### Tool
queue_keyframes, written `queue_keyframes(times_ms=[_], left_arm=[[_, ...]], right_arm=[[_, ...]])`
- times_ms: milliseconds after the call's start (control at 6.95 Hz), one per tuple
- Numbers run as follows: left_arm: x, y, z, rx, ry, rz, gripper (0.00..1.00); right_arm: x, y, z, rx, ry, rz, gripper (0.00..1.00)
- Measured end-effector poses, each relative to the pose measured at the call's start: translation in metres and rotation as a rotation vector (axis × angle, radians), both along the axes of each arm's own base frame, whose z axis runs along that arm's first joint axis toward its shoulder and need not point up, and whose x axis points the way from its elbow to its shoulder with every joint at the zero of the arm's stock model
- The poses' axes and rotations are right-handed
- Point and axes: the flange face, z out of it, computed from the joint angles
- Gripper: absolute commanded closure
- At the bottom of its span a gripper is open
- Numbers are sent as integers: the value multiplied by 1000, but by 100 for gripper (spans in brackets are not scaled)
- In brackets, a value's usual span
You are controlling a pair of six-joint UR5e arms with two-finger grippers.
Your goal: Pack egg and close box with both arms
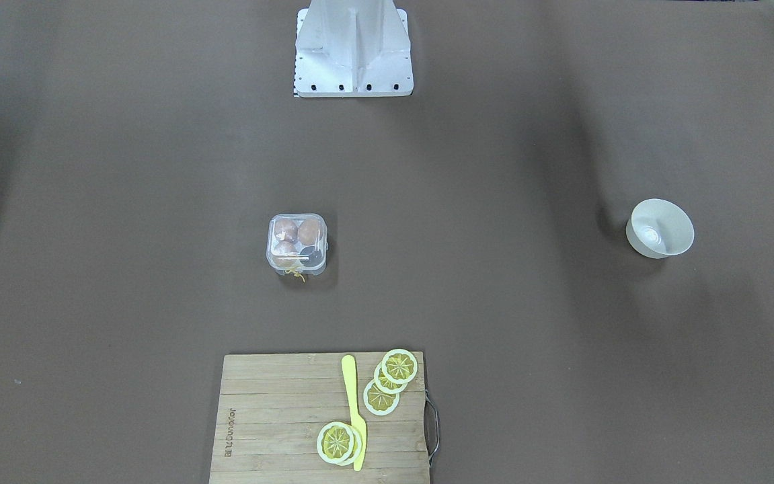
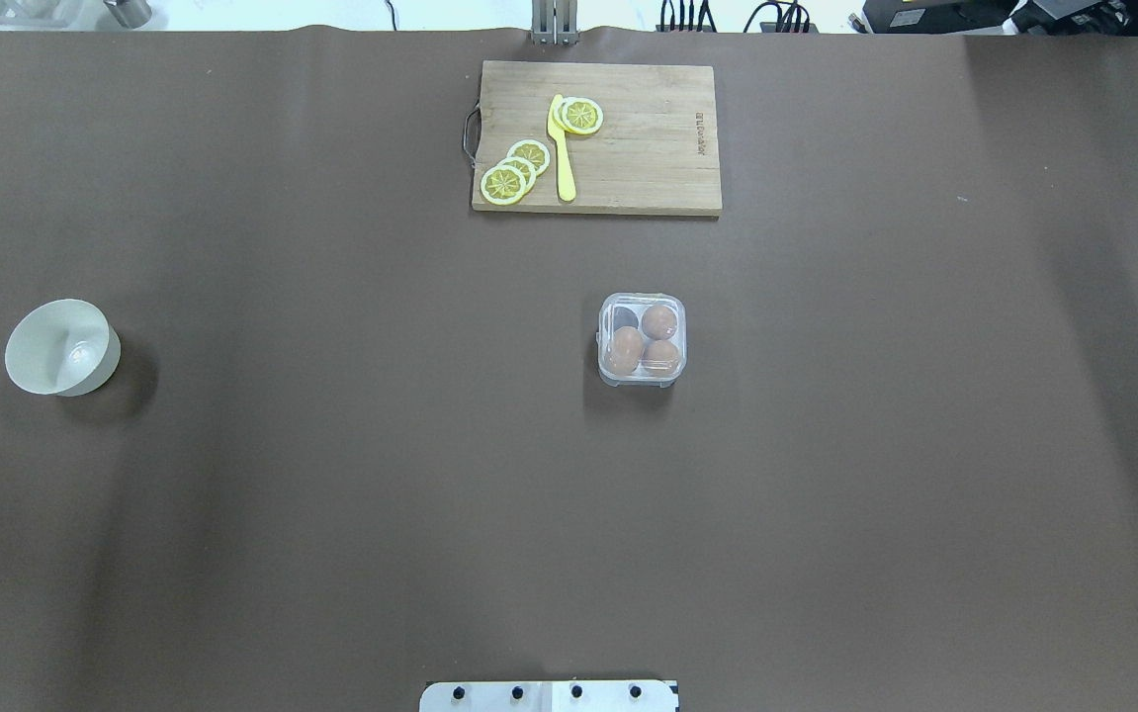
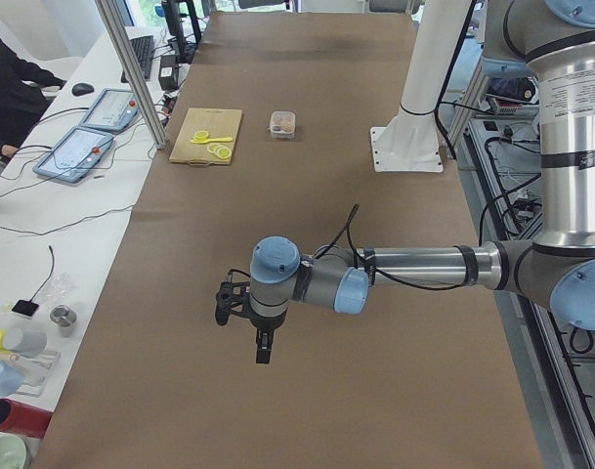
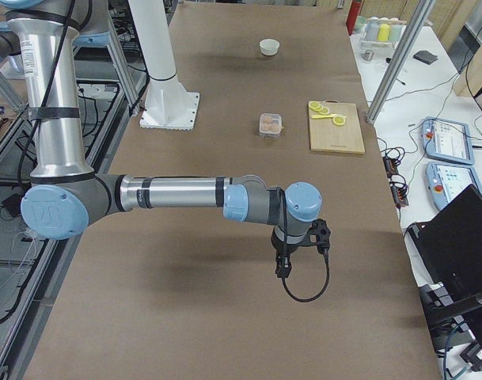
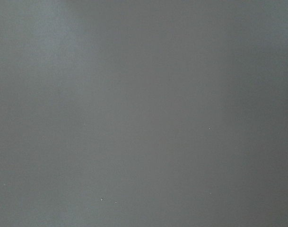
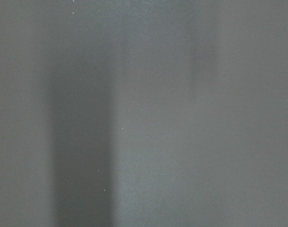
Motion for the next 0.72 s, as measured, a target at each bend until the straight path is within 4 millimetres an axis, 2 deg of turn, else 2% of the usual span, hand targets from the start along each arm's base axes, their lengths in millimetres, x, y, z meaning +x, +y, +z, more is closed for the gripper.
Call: queue_keyframes(times_ms=[719], left_arm=[[3,-5,-10,-7,34,5,2]], right_arm=[[-1,-2,-5,-5,-7,21,0]])
